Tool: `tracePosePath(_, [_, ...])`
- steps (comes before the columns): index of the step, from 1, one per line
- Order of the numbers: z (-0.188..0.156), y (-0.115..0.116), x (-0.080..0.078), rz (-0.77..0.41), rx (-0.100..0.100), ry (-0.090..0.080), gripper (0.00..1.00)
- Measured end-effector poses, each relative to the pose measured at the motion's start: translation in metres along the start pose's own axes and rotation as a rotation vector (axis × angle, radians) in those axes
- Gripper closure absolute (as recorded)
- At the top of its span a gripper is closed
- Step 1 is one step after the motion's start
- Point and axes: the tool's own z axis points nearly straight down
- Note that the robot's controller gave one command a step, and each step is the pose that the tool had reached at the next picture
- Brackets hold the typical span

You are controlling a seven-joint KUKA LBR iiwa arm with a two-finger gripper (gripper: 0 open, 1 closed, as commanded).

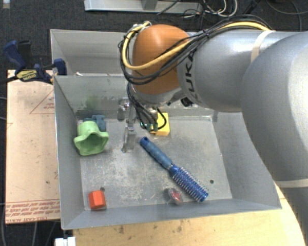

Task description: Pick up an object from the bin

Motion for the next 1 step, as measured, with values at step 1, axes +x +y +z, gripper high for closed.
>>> tracePosePath(1, [0.0861,0.0844,-0.0014,-0.405,0.005,-0.006,0.00])
